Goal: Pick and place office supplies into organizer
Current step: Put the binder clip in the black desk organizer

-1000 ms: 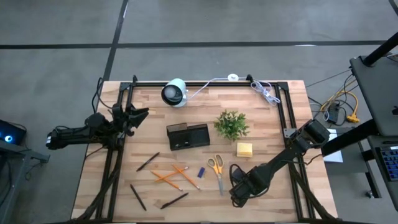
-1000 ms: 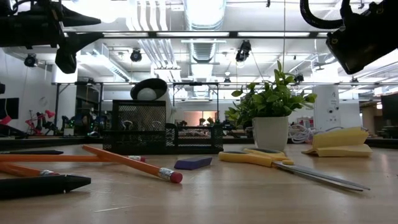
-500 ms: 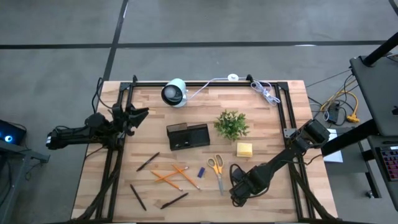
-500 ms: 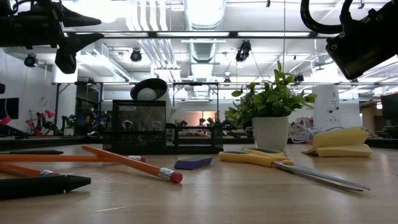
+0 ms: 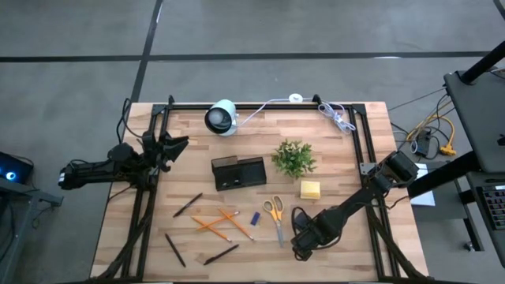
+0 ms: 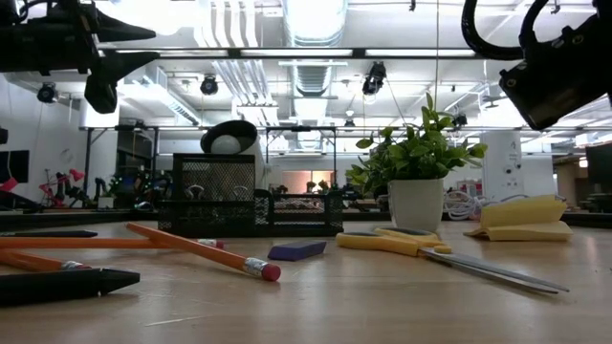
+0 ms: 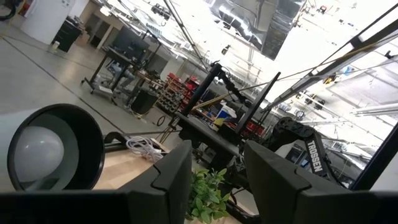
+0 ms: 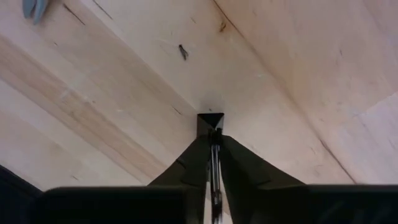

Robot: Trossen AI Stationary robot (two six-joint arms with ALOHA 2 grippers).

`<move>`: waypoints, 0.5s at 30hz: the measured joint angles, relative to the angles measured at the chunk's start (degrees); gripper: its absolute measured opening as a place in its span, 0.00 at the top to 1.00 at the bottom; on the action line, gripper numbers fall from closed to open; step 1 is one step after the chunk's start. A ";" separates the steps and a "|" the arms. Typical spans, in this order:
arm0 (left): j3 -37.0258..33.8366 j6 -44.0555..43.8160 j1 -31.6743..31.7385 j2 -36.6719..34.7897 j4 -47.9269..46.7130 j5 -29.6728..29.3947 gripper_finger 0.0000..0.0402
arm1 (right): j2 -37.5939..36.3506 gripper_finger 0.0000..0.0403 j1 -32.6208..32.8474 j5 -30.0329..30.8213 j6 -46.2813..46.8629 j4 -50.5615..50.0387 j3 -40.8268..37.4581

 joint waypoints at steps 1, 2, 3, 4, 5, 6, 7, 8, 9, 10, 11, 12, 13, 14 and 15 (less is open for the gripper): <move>0.00 -0.01 0.01 0.00 0.01 -0.09 0.67 | -0.01 0.95 -0.10 -0.03 -0.52 0.01 0.00; 0.00 -0.01 0.00 0.01 0.00 -0.13 0.67 | -0.05 0.96 -0.10 -0.09 -1.12 0.02 0.00; 0.00 -0.01 0.01 0.02 0.00 -0.19 0.67 | -0.07 0.97 -0.10 -0.11 -1.53 0.01 0.03; 0.00 -0.01 0.01 0.00 0.00 -0.23 0.67 | -0.07 0.97 -0.17 -0.13 -2.11 -0.01 0.12; 0.00 0.00 0.01 0.00 0.01 -0.32 0.67 | -0.07 0.97 -0.27 -0.27 -2.63 -0.01 0.29; 0.00 -0.01 -0.01 0.02 0.00 -0.44 0.67 | -0.07 0.97 -0.37 -0.33 -3.22 -0.01 0.54; 0.00 -0.01 0.01 0.02 0.00 -0.45 0.67 | -0.11 0.97 -0.60 -0.35 -3.95 0.01 0.81; 0.00 -0.01 0.00 0.00 0.00 -0.43 0.67 | -0.17 0.97 -0.87 -0.43 -4.71 -0.03 1.04; 0.00 0.00 -0.01 0.02 0.01 -0.45 0.67 | -0.20 0.97 -1.21 -0.42 -5.69 -0.06 1.36; 0.00 -0.01 0.01 0.02 0.00 -0.45 0.67 | -0.21 0.97 -1.63 -0.41 -6.71 -0.03 1.69; 0.00 -0.01 -0.01 0.02 0.00 -0.43 0.67 | -0.27 0.97 -2.09 -0.39 -7.70 -0.01 1.93; 0.00 -0.01 0.01 0.02 0.02 -0.45 0.67 | -0.37 0.98 -2.59 -0.34 -8.77 -0.08 2.13; 0.00 -0.01 -0.01 0.02 0.02 -0.44 0.67 | -0.44 0.98 -3.17 -0.24 -9.95 -0.15 2.37; 0.00 -0.01 0.01 0.02 0.00 -0.43 0.67 | -0.53 0.98 -3.76 0.00 -11.03 -0.09 2.59; 0.00 -0.01 -0.02 0.00 0.02 -0.43 0.67 | -0.59 0.98 -4.38 0.04 -12.12 -0.06 2.73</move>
